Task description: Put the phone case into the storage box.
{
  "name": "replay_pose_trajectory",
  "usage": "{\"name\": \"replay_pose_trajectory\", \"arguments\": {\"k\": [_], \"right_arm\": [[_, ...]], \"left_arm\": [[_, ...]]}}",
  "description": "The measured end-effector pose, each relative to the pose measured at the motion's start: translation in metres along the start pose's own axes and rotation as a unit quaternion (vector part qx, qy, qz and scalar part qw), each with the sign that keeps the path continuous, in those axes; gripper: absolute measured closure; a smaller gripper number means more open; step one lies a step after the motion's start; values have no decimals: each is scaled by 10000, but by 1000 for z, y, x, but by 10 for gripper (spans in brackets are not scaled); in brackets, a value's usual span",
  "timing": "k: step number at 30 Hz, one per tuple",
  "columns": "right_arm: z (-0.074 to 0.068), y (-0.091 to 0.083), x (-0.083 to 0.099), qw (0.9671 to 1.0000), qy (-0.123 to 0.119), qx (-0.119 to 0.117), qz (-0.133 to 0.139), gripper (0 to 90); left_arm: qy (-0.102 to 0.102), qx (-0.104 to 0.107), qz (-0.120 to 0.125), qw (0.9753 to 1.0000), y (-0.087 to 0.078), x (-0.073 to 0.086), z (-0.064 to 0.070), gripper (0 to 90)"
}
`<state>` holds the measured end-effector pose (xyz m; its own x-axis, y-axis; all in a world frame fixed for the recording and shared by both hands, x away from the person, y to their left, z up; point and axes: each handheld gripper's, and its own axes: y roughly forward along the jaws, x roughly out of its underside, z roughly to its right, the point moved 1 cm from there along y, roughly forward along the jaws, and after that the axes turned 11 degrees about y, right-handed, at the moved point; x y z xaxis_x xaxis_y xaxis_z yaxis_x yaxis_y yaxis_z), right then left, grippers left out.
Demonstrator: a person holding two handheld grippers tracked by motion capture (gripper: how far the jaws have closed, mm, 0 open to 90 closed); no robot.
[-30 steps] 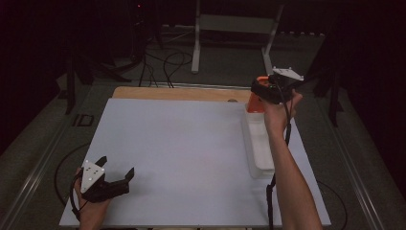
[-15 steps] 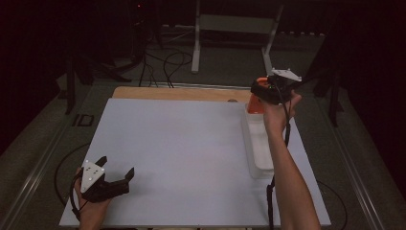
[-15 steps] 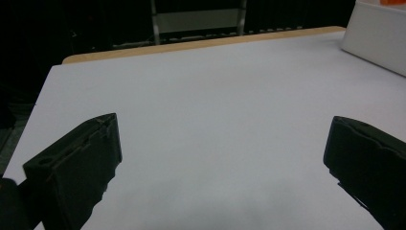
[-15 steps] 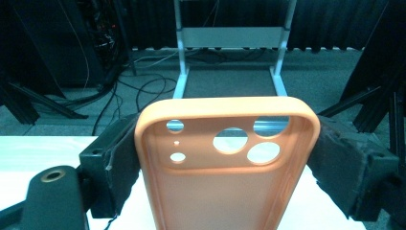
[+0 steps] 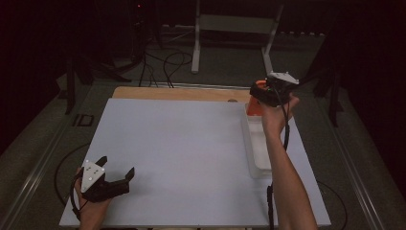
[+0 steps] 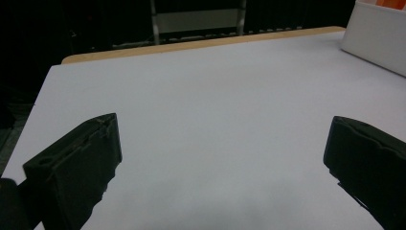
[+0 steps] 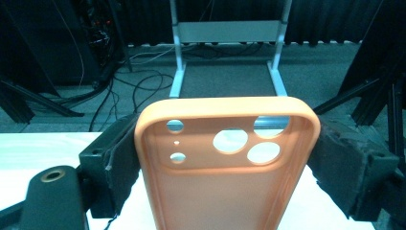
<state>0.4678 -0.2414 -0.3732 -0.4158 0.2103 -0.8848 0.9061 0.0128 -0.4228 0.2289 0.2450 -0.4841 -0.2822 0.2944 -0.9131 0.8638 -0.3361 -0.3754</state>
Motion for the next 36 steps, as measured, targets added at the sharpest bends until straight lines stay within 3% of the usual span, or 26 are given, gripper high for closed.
{"name": "replay_pose_trajectory", "arguments": {"k": [36], "right_arm": [[2, 21, 14, 9997, -14, 155, -191, 165]], "left_arm": [[-19, -24, 3, 10000, -2, 1, -3, 4]]}}
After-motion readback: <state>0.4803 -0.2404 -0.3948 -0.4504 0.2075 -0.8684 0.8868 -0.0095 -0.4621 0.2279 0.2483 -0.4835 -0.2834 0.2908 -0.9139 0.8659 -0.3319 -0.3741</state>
